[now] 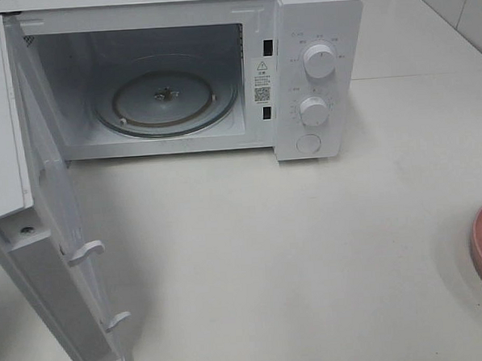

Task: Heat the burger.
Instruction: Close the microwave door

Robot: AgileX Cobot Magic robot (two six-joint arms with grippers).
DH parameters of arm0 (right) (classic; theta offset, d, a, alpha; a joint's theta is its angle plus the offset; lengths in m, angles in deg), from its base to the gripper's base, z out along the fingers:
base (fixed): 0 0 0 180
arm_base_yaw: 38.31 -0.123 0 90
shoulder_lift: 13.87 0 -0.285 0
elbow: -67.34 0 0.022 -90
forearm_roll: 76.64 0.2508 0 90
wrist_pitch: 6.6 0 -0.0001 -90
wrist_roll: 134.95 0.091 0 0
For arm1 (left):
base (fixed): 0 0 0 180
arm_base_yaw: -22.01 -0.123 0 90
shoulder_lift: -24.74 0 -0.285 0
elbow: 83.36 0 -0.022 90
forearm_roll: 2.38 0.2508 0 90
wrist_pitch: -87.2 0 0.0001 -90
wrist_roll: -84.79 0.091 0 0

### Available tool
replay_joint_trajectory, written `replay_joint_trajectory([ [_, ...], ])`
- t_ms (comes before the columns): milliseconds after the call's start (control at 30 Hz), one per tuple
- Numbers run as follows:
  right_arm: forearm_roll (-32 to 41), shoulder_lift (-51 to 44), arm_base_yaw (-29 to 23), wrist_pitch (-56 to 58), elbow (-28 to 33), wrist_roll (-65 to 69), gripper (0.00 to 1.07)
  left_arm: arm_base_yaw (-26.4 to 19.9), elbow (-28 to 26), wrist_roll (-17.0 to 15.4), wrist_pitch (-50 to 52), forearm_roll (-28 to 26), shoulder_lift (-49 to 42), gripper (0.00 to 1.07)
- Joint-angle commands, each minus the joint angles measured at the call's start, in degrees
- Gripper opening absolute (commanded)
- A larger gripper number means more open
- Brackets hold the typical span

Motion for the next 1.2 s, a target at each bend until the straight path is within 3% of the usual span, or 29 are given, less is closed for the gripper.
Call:
replay_joint_trajectory([
  [33,0.00,-1.38,0.29,-0.80,0.11,-0.46,0.76,5.84,-2.75,1.43,0.34,-4.35,3.90,0.00],
  [67,0.00,-1.38,0.29,-0.80,0.11,-0.46,0.76,5.84,-2.75,1.43,0.34,-4.35,3.90,0.00],
  [100,0.00,-1.38,0.29,-0.80,0.11,-0.46,0.76,8.94,-3.72,4.07,0.34,-8.71,5.61,0.00],
  [167,0.00,-1.38,0.29,-0.80,0.11,-0.46,0.76,10.54,-4.18,5.16,0.40,-10.60,6.25,0.00],
  [200,0.00,-1.38,0.29,-0.80,0.11,-0.46,0.76,13.41,-5.33,6.53,0.40,-14.73,8.02,0.00],
  [367,0.00,-1.38,0.29,-0.80,0.11,-0.46,0.76,19.08,-8.25,7.28,0.63,-20.00,12.15,0.00],
  [733,0.00,-1.38,0.29,-0.80,0.11,-0.46,0.76,28.99,-16.67,7.28,0.52,-24.24,20.23,0.00],
  [1133,0.00,-1.38,0.29,-0.80,0.11,-0.46,0.76,34.78,-25.21,7.28,-0.34,-26.47,26.41,0.00],
  [1200,0.00,-1.38,0.29,-0.80,0.11,-0.46,0.76,36.33,-29.16,7.28,-3.04,-27.27,28.42,0.00],
])
